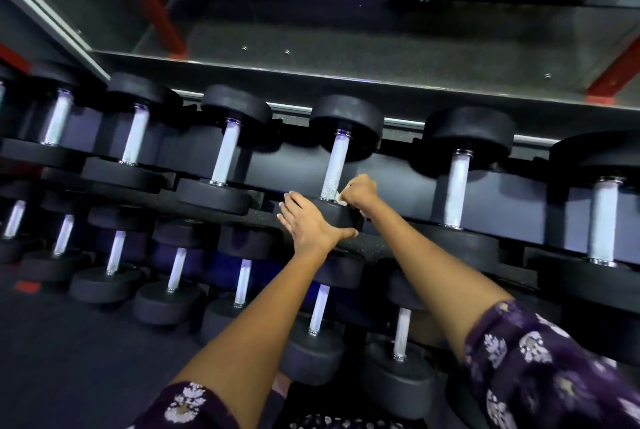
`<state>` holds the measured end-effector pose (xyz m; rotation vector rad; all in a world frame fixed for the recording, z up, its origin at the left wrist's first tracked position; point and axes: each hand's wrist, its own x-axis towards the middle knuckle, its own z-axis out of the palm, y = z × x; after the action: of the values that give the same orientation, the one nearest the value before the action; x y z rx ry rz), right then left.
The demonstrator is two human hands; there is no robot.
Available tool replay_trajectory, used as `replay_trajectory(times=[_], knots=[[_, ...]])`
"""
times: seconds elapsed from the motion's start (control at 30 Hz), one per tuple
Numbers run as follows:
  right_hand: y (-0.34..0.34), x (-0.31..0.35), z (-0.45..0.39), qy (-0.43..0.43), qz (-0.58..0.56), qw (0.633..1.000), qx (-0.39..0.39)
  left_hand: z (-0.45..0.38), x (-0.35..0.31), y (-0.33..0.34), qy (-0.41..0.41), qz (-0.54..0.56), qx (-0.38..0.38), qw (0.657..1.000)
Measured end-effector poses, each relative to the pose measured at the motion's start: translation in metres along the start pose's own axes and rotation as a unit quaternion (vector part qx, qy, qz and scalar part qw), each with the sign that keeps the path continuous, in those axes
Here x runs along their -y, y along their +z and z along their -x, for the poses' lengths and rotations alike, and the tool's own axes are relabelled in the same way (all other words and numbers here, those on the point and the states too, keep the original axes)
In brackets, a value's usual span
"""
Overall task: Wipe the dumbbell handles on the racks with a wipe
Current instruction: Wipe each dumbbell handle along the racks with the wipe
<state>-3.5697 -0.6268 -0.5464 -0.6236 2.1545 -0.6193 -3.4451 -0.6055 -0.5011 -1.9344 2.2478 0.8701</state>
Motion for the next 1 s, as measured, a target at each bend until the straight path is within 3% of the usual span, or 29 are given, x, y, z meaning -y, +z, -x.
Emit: replay_trajectory(times=[0.13, 0.23, 0.33, 0.47, 0.53, 0.7, 0.87, 1.0], knots=[[-0.012, 0.009, -0.002, 0.024, -0.066, 0.995, 0.073, 0.01, 0.024, 0.011, 0.102, -0.033, -0.01, 0.994], [-0.009, 0.012, -0.004, 0.039, -0.041, 0.997, 0.053, 0.012, 0.034, 0.01, 0.135, -0.047, -0.007, 0.99], [-0.001, 0.014, -0.006, 0.054, -0.037, 0.997, 0.046, 0.009, 0.024, 0.002, 0.118, -0.048, 0.017, 0.992], [-0.018, 0.018, -0.004, 0.073, -0.111, 0.975, 0.176, 0.001, 0.002, -0.002, 0.035, -0.049, 0.058, 0.997], [-0.019, 0.016, -0.005, 0.078, -0.116, 0.971, 0.194, 0.0, -0.002, -0.001, 0.03, -0.081, 0.055, 0.995], [0.006, 0.005, -0.013, 0.084, -0.143, 0.982, 0.092, 0.001, 0.001, 0.0, 0.056, -0.092, 0.04, 0.993], [-0.006, -0.003, -0.017, 0.093, -0.197, 0.968, 0.127, -0.001, 0.005, 0.0, 0.109, -0.105, 0.057, 0.987], [0.003, -0.005, -0.016, 0.087, -0.197, 0.97, 0.11, -0.009, 0.01, -0.009, 0.132, -0.107, 0.13, 0.977]])
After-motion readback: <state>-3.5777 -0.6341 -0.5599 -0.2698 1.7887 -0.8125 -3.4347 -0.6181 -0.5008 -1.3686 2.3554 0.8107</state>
